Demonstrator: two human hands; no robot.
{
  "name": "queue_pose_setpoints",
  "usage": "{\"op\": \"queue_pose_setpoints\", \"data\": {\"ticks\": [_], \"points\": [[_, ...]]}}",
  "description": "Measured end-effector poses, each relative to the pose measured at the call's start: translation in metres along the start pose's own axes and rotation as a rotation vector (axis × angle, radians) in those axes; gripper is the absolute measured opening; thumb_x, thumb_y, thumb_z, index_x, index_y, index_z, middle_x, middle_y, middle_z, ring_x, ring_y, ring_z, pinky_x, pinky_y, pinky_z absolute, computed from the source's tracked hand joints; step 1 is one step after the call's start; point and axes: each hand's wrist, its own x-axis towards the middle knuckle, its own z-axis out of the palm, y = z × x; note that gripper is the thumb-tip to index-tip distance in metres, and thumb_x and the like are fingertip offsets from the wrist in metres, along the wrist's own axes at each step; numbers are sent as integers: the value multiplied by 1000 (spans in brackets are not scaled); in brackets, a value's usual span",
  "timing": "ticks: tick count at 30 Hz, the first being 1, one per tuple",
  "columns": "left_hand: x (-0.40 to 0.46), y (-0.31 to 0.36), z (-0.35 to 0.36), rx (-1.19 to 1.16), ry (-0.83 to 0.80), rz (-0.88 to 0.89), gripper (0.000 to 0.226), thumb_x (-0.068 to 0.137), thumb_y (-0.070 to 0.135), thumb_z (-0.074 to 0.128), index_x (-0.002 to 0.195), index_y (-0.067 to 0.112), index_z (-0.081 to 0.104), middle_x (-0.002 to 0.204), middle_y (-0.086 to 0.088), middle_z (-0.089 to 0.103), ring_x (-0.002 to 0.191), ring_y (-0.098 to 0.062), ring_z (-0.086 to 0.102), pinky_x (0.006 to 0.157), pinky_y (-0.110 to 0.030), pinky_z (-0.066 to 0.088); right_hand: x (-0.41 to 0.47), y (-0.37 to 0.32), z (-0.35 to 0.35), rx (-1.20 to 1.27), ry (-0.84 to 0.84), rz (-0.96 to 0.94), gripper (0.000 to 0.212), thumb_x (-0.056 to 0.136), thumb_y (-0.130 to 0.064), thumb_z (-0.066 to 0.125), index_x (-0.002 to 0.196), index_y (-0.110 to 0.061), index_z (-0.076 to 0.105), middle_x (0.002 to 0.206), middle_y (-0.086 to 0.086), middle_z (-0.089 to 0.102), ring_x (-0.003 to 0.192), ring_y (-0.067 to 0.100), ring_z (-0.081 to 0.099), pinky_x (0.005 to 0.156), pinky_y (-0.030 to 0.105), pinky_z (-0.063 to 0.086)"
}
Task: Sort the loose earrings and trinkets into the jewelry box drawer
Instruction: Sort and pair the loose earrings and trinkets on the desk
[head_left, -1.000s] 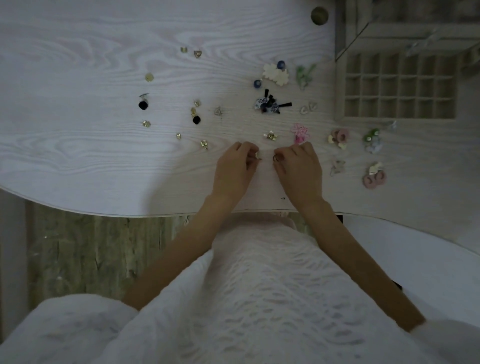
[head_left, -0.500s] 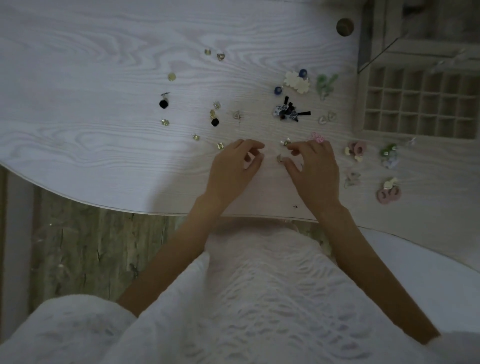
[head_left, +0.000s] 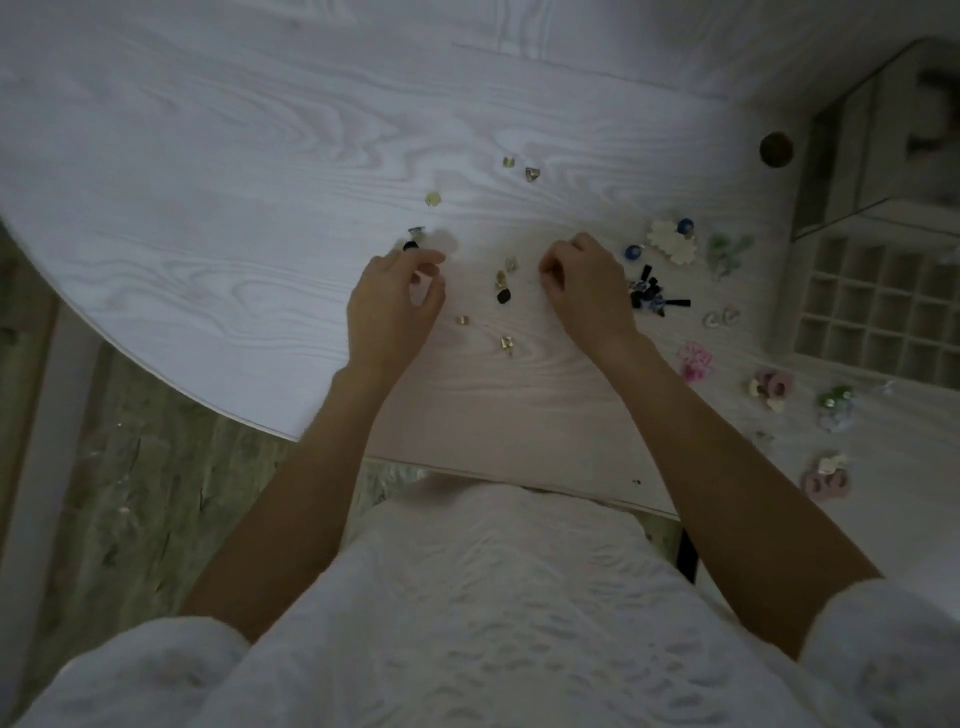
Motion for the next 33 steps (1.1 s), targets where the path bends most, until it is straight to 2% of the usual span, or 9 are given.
{"op": "queue_pose_setpoints", "data": {"ticks": [4,8,12,17,21,23,26,29,33], "points": [[50,4,5,-3,-46,64,23,86,20,60,109,16,62,101,-1,65,90,-19,56,75,-20,36,11,0,-2,14,14,32,12,90,-7,53,91,-1,63,94,17,58,78,27,55,69,33,43],[92,32,25,28,-132,249,28,86,17,59,113,15,61,109,-6,60,98,-23,54,78,-26,41,13,2,-3,20,29,68,10,89,-10,56,93,-2,61,92,15,58,78,25,55,67,31,43],[129,65,47,135,-192,329,29,88,14,55,117,11,58,113,-9,58,105,-25,52,79,-35,45,11,9,-7,72,27,124,13,85,-12,62,94,-3,61,92,14,60,79,18,51,68,23,37],[148,69,57,369,-147,453,3,74,7,68,74,4,68,71,-15,65,68,-31,62,54,-29,42,6,11,-8,89,16,92,15,85,-13,62,98,-5,64,93,11,59,77,14,50,67,20,34],[139,66,50,283,-244,364,18,90,18,54,94,8,68,93,-11,67,92,-29,57,69,-34,41,2,9,-5,95,44,76,9,86,-10,60,90,-5,66,89,13,62,76,24,58,67,31,47],[124,61,40,142,-225,348,16,89,24,57,91,12,67,91,-4,67,88,-22,56,71,-31,41,-4,8,-5,90,54,63,8,85,-10,61,89,-4,66,88,14,62,75,25,59,66,36,49],[83,61,27,-73,-185,339,12,88,26,59,85,16,64,84,4,65,79,-11,55,67,-21,37,-24,10,-10,108,107,31,5,84,-10,64,86,-6,65,87,11,62,72,20,57,64,31,47],[36,67,21,-256,-201,210,9,89,22,59,85,15,62,81,7,65,73,-4,58,62,-17,44,-56,16,-19,140,143,35,3,83,-10,66,84,-8,64,85,7,62,68,11,51,64,26,45],[-25,73,40,-266,-295,146,7,88,19,62,86,13,63,77,3,66,66,-8,59,63,-21,50,-106,26,-25,168,101,108,4,84,-15,66,85,-12,63,83,0,61,64,7,51,62,19,41]]}}
